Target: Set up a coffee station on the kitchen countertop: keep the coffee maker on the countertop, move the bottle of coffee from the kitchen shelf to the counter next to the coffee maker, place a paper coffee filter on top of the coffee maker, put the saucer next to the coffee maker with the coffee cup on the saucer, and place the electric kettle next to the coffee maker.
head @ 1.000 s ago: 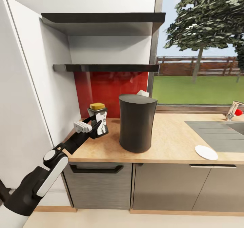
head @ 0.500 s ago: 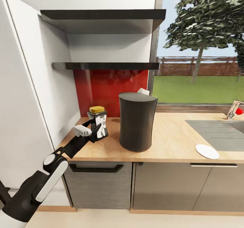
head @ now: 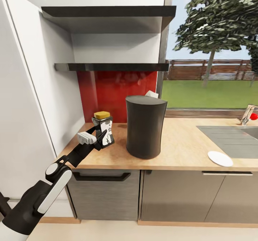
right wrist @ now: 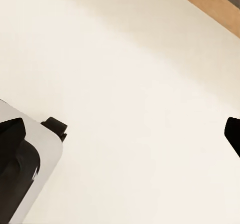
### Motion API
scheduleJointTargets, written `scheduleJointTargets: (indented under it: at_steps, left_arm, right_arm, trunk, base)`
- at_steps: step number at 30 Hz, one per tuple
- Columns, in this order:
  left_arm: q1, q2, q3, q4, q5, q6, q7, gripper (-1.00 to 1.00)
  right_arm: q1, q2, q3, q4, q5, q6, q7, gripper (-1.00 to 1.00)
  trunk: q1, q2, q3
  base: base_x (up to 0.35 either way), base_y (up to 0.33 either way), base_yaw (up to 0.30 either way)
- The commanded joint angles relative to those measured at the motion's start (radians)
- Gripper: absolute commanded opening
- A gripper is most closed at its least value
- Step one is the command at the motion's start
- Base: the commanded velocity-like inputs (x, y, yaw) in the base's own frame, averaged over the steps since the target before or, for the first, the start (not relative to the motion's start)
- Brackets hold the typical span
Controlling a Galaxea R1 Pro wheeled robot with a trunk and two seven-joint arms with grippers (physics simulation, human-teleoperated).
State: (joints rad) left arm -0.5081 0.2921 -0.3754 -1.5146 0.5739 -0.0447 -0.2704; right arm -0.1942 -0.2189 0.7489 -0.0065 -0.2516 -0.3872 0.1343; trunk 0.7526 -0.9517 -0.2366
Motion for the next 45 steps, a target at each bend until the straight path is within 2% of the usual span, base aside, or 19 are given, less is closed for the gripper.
scheduleJointTargets:
  at_steps: [1, 23, 25, 26, 27, 29, 32, 34, 36, 39, 42, 45]
  left_arm:
    - [-0.001, 0.001, -0.002, 0.001, 0.009, -0.003, -0.003, -1.0]
    - [0.013, 0.001, -0.002, -0.001, 0.007, -0.023, -0.003, -1.0]
    - [0.013, 0.001, -0.002, -0.001, 0.007, -0.023, -0.003, -1.0]
    - [0.013, 0.001, -0.002, -0.001, 0.007, -0.023, -0.003, -1.0]
    - [0.013, 0.001, -0.002, -0.001, 0.007, -0.023, -0.003, -1.0]
    - [0.013, 0.001, -0.002, 0.0, 0.007, -0.023, -0.003, -1.0]
    - [0.013, 0.001, -0.002, -0.001, 0.007, -0.023, -0.003, -1.0]
    - [0.013, 0.001, -0.002, 0.0, 0.007, -0.023, -0.003, -1.0]
    - [0.013, 0.001, -0.002, 0.0, 0.007, -0.023, -0.003, -1.0]
    - [0.013, 0.001, -0.002, 0.0, 0.007, -0.023, -0.003, -1.0]
    - [0.013, 0.001, -0.002, 0.001, 0.007, -0.023, -0.003, -1.0]
    - [0.013, 0.001, -0.002, 0.001, 0.007, -0.023, -0.003, -1.0]
  right_arm:
    - [-0.001, 0.0, 0.004, 0.0, -0.011, -0.003, 0.007, 1.0]
    - [-0.001, -0.001, 0.004, 0.001, -0.014, -0.011, 0.006, 1.0]
    - [-0.004, -0.012, 0.004, 0.0, -0.015, -0.026, 0.001, 1.0]
    - [-0.011, -0.034, 0.001, -0.002, -0.022, -0.05, -0.022, 1.0]
    - [-0.013, -0.039, -0.002, -0.003, -0.028, -0.057, -0.035, 1.0]
    - [-0.018, -0.05, -0.024, -0.016, -0.065, -0.076, -0.093, 1.0]
    - [-0.02, -0.054, -0.038, -0.114, -0.087, -0.077, -0.137, 1.0]
    - [-0.02, -0.056, -0.037, -0.232, -0.092, -0.046, -0.15, 1.0]
    - [-0.02, -0.059, -0.037, -0.34, -0.094, 0.027, -0.154, 1.0]
    - [-0.011, -0.066, -0.038, -0.564, -0.094, 0.206, -0.157, 1.0]
    - [-0.007, -0.069, -0.037, -0.599, -0.092, 0.261, -0.155, 1.0]
    - [-0.006, -0.068, -0.038, -0.564, -0.092, 0.247, -0.148, 1.0]
  trunk:
    - [0.004, -0.008, -0.005]
    - [0.088, -0.162, -0.073]
    - [0.096, -0.176, -0.08]
    - [0.1, -0.183, -0.083]
    - [0.104, -0.19, -0.086]
    - [0.111, -0.204, -0.092]
    - [0.123, -0.225, -0.102]
    - [0.131, -0.239, -0.108]
    - [0.138, -0.253, -0.114]
    - [0.15, -0.274, -0.124]
    - [0.161, -0.295, -0.133]
    - [0.173, -0.316, -0.142]
  base:
    - [0.0, 0.0, 0.0]
    - [0.0, 0.0, 0.0]
    - [0.0, 0.0, 0.0]
    - [0.0, 0.0, 0.0]
    - [0.0, 0.0, 0.0]
    - [0.0, 0.0, 0.0]
    - [0.0, 0.0, 0.0]
    - [0.0, 0.0, 0.0]
    - [0.0, 0.0, 0.0]
    - [0.0, 0.0, 0.0]
    - [0.0, 0.0, 0.0]
    - [0.0, 0.0, 0.0]
